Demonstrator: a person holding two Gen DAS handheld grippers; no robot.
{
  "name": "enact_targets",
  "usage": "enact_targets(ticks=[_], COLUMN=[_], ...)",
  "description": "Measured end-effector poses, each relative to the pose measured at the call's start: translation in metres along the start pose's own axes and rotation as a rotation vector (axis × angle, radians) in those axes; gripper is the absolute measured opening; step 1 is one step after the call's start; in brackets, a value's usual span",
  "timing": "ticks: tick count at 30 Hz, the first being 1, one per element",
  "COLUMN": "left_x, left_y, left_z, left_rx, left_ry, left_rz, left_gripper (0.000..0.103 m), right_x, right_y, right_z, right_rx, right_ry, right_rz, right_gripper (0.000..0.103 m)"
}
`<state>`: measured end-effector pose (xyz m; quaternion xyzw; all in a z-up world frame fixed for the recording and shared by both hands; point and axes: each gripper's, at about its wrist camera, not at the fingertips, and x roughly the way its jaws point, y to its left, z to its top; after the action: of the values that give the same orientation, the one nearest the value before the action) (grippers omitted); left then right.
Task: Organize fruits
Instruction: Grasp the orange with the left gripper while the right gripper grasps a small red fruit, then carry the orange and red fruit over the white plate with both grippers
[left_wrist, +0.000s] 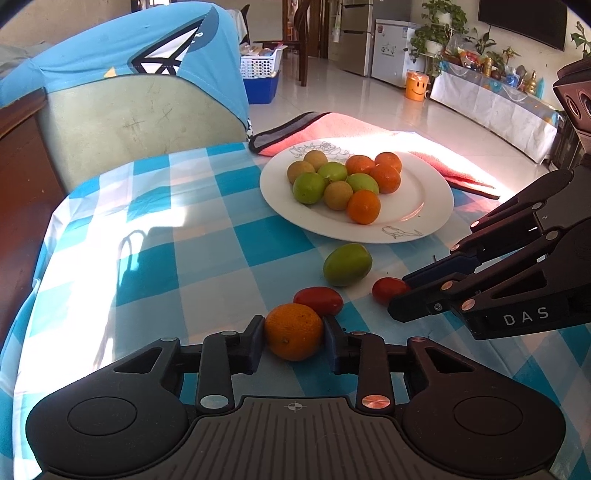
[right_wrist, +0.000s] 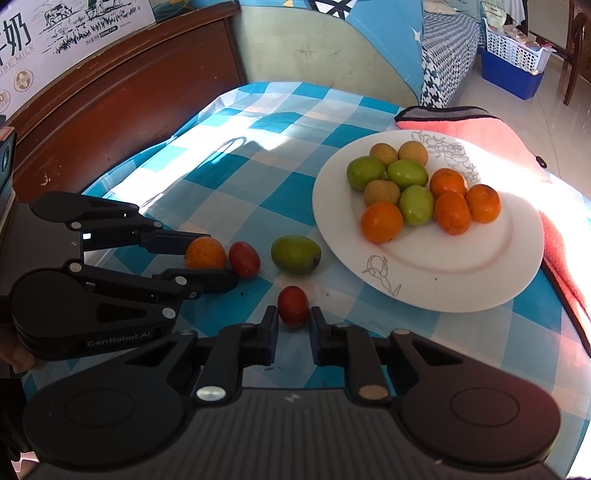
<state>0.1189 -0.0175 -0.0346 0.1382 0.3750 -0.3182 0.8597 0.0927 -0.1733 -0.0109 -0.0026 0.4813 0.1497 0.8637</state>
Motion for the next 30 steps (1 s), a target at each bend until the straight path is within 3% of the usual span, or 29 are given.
enact_targets(ticks=[13, 30], left_x=[-0.019, -0.033], left_y=[0.006, -0.014], left_z=[0.011, 0.052], left_rx=[-0.072, -0.143], left_ry=[-0.053, -0.179], left_rz=[0.013, -0.015], left_gripper=[0.030, 0.030], right_x=[-0.011, -0.055], right_y=[0.001, -0.042], right_z=[0.003, 0.032], right_rx=[0.015, 0.141], right_ry=[-0.030, -0.195], right_rz=[0.037, -0.010], right_gripper=[0.017, 0.017])
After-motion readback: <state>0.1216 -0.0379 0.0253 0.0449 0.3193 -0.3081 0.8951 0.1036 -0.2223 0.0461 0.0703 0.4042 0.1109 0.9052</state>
